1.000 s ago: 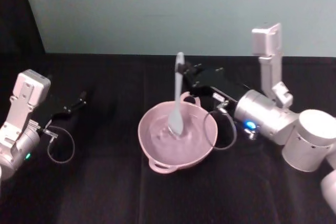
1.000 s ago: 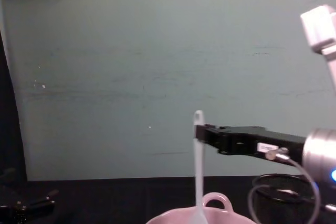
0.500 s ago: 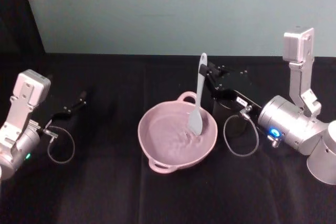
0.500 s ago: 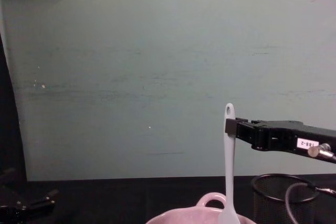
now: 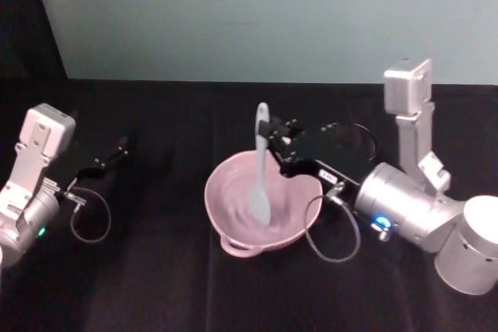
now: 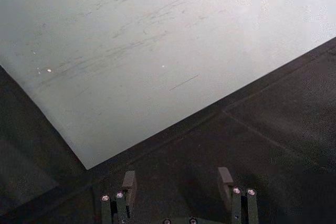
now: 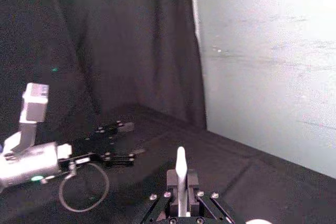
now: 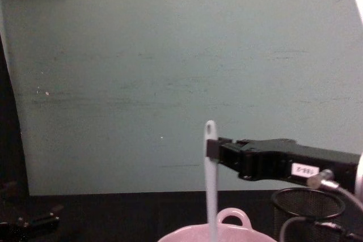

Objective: Use the one hand to pick up the spoon and stir the clear water in the bowl.

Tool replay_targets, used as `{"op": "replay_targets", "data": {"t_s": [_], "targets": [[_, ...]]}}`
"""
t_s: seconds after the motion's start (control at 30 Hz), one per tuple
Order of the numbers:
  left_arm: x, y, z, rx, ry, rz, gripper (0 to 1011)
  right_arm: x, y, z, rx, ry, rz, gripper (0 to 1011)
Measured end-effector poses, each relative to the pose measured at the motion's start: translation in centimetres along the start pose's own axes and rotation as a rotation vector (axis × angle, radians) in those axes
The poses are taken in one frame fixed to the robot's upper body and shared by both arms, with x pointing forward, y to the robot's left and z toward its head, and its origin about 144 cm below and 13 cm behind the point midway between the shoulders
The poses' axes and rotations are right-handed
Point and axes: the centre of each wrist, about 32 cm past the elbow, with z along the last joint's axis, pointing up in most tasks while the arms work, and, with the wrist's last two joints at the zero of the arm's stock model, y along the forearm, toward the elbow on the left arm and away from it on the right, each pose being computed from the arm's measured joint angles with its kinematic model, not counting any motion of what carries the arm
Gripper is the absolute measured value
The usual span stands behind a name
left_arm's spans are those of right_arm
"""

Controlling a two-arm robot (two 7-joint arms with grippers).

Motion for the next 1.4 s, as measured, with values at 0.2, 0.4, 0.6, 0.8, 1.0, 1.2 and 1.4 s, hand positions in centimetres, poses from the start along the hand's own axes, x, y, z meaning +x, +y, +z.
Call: {"op": "replay_targets", "data": {"t_s": [0.2,0.4,0.6,0.8,1.0,1.2,1.4], "targets": [[0.0,0.0,0.0,0.0,0.0,0.0,1011,-0.9,1.2,-0.2,0.0,0.003,0.041,111],[0.0,0.0,0.0,0.0,0.0,0.0,1011,-0.9,2.5,-0.4,0.003,0.006,0.054,111],[0.0,0.0,0.0,0.0,0.0,0.0,1011,0.1,3.8,-0.6,0.009,0.011,0.042,111],[0.0,0.0,0.0,0.0,0.0,0.0,1011,1.8,4.5,-0.8,0.007,0.015,0.003,111],[0.0,0.0,0.0,0.0,0.0,0.0,1011,3.2,4.0,-0.7,0.004,0.014,-0.052,111],[0.0,0.0,0.0,0.0,0.0,0.0,1011,4.2,2.1,-0.4,0.004,0.006,-0.104,111],[0.0,0.0,0.0,0.0,0.0,0.0,1011,4.0,0.5,0.1,-0.01,-0.009,-0.109,111]]}}
